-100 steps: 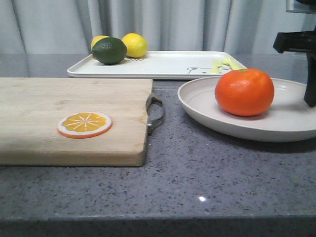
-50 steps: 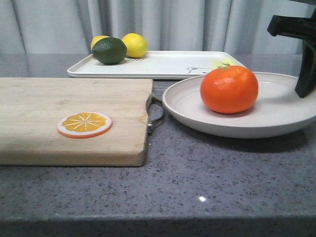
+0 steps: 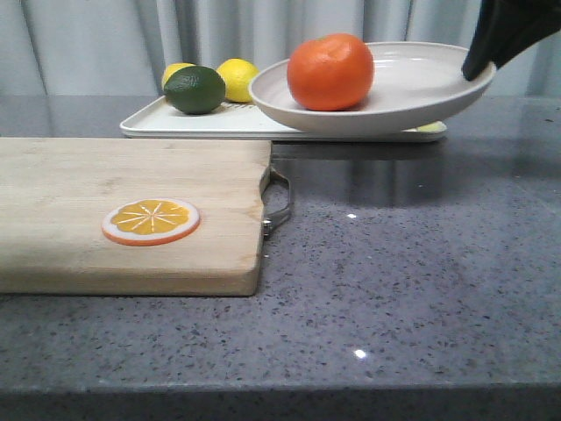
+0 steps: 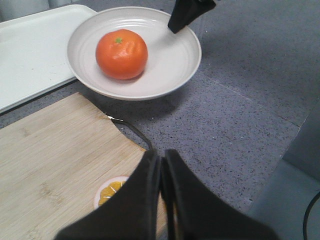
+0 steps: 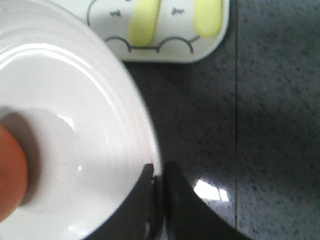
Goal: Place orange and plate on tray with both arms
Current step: 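Lift the plate with the orange using the right gripper and move it over the tray, then lower the plate onto the tray and open the right gripper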
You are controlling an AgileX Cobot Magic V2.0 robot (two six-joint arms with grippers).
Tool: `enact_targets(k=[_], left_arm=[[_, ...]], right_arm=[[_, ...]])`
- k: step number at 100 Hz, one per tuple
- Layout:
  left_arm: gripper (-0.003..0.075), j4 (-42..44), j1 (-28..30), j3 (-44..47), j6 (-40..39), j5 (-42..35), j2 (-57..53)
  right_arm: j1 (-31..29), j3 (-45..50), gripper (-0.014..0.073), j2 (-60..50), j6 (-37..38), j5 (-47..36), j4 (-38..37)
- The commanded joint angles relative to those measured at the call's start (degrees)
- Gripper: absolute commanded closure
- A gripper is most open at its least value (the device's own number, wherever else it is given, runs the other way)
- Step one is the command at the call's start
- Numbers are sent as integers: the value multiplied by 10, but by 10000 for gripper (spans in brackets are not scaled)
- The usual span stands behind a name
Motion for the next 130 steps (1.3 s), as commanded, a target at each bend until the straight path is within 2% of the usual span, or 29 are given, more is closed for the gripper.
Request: enact_targets(k=[1, 38, 69, 85, 130], left_arm=[[740, -5, 0, -16, 0, -40, -4], [741, -5, 0, -16, 0, -40, -4], [741, -5, 0, -16, 0, -40, -4], [741, -5, 0, -16, 0, -40, -2], [741, -5, 0, -16, 0, -46, -2]], right_arm=[[0, -71, 669, 11, -17, -8, 38], [0, -355, 667, 207, -21, 71, 74], [0, -512, 667, 327, -21, 93, 92], [-3, -552, 667, 362, -18, 95, 95], [-27, -552, 667, 388, -17, 60, 115]])
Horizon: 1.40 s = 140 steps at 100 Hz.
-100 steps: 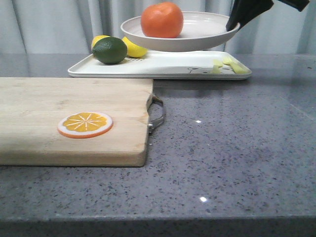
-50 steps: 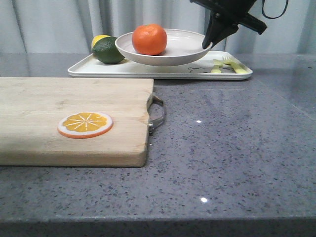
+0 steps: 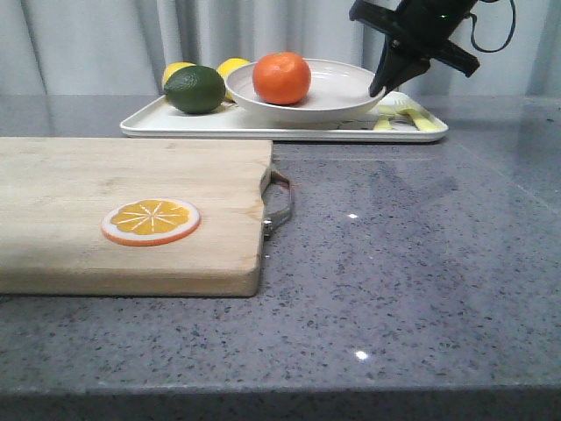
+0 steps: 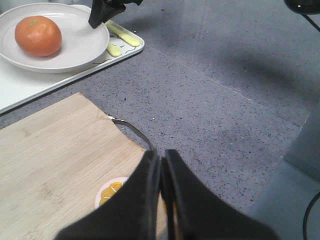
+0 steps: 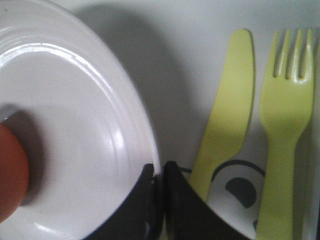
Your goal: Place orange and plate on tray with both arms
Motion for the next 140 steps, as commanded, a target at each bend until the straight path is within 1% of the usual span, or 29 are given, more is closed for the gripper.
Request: enact_targets(k=[1, 29, 34, 41, 58, 63, 68, 83, 91, 104, 109, 116, 121, 128, 140], left_arm=[[741, -5, 0, -16, 0, -46, -2], [740, -5, 0, -16, 0, -54, -2], [741, -5, 0, -16, 0, -54, -2], [741, -5, 0, -16, 0, -53, -2], [741, -5, 0, -16, 0, -48, -2], [741, -5, 0, -16, 0, -47, -2], [741, -5, 0, -16, 0, -47, -2], [740, -5, 0, -16, 0, -47, -2], [741, -5, 0, -16, 0, -46, -2], [741, -5, 0, -16, 0, -46, -2], [740, -5, 0, -16, 0, -46, -2], [741, -5, 0, -16, 0, -46, -2], [741, -5, 0, -16, 0, -46, -2], [741, -5, 0, -16, 0, -46, -2], [741, -5, 0, -16, 0, -45, -2]], right_arm=[[-3, -19, 667, -29, -3, -33, 35], [-2, -19, 666, -15, -4, -37, 38], [-2, -19, 655, -15, -4, -41, 38], [-2, -19, 599, -15, -4, -49, 38], [-2, -19, 385, -17, -4, -51, 38], [-2, -19, 349, -19, -4, -47, 38], [-2, -19, 337, -20, -4, -42, 38], [-2, -19, 344, -40, -9, -35, 32], [-2, -19, 345, -54, -26, -13, 23], [-2, -19, 353, -75, -27, 31, -24], [-2, -19, 383, -82, -27, 45, -40], [-2, -19, 452, -91, -27, 64, -60], [-2, -19, 510, -98, -27, 72, -66], [-1, -19, 566, -111, -28, 79, -66], [3, -16, 615, -136, -36, 91, -66]])
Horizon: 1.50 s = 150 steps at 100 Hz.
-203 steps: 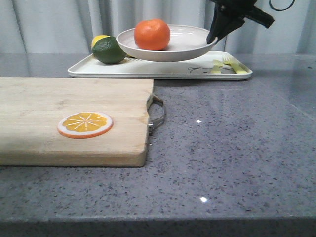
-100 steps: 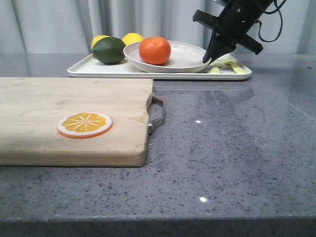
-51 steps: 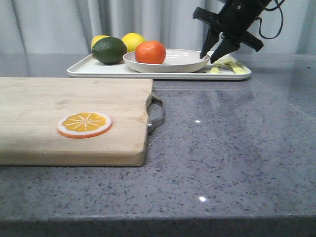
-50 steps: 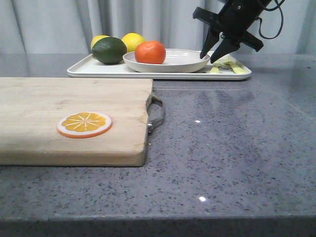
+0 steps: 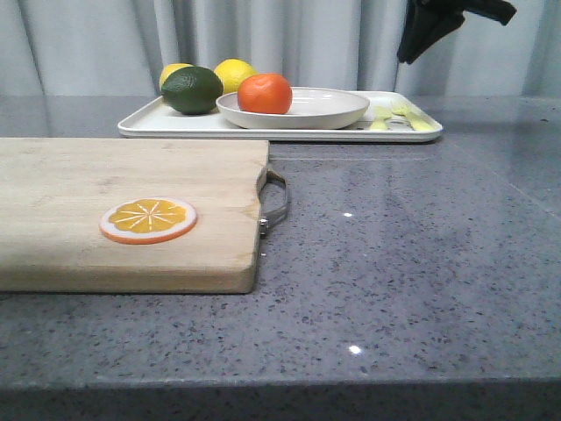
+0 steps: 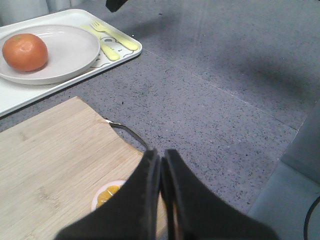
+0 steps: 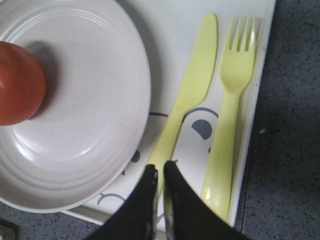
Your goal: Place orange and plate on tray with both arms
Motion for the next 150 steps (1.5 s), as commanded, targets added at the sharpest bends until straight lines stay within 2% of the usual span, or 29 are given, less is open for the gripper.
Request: enact_targets(k=[1, 20, 48, 62, 109, 150], left_arm=[[741, -5, 0, -16, 0, -37, -2], [740, -5, 0, -16, 0, -37, -2], [741, -6, 0, -16, -4, -37, -2], [741, -6, 0, -16, -4, -37, -2], [741, -6, 0, -16, -4, -42, -2], [740, -8, 0, -16, -4, -42, -2]], right_arm=[[3, -13, 617, -64, -16, 9, 4], [6, 14, 617, -112, -26, 23, 1], [6, 126, 617, -219, -46, -5, 1], [6, 213, 617, -297, -57, -48, 1], [6, 594, 617, -610, -112, -219, 1], [6, 811, 617, -784, -137, -316, 1]])
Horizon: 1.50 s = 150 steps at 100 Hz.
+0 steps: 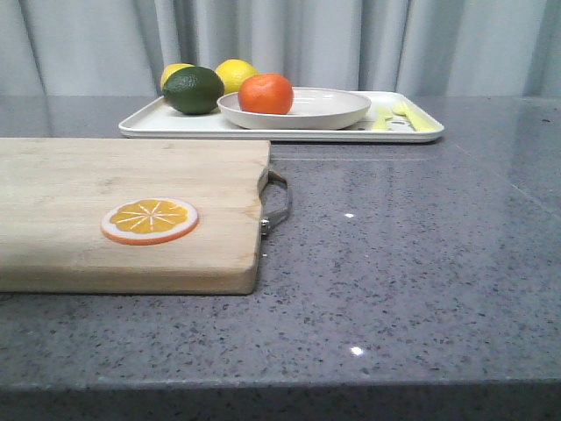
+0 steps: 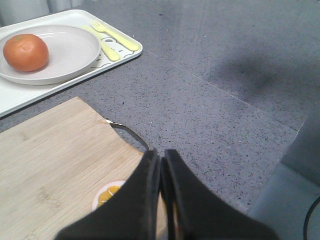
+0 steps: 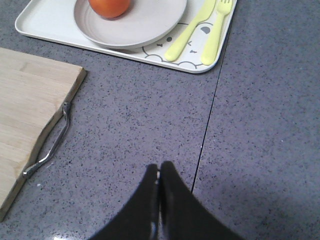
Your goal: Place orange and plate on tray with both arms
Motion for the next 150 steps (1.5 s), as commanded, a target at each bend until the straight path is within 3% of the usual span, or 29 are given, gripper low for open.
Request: enact_targets(k=[1, 44, 76, 150], left_arm=[[740, -8, 0, -16, -4, -42, -2], [741, -8, 0, -13, -4, -47, -13], [740, -8, 0, 11, -4, -51, -53], [741, -10, 0, 13, -4, -38, -53]], right_arm=[[0, 24, 617, -37, -14, -67, 7], [0, 189, 617, -222, -35, -144, 7], [0, 246, 617, -323, -35, -140, 7], [0, 247, 617, -335, -34, -132, 8]])
